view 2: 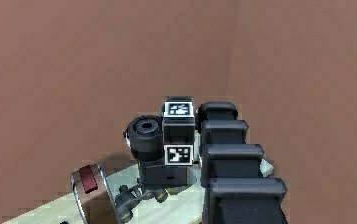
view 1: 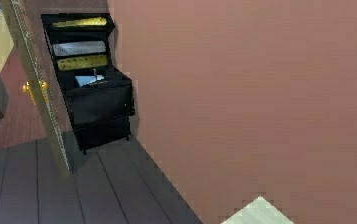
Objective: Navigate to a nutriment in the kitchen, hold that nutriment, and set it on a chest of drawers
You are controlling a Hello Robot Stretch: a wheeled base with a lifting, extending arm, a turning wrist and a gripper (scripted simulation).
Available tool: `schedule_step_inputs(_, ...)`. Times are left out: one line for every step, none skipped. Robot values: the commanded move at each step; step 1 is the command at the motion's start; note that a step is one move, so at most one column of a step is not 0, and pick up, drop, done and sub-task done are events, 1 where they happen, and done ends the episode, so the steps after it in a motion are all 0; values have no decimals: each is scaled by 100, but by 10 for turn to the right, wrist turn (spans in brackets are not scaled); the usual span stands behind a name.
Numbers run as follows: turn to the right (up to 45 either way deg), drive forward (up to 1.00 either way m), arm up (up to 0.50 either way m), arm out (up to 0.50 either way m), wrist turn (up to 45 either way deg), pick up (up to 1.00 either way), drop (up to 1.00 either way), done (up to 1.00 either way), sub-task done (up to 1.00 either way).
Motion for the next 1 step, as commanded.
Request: schedule_step_inputs(0, 0, 0, 0, 0, 0, 0, 100, 0)
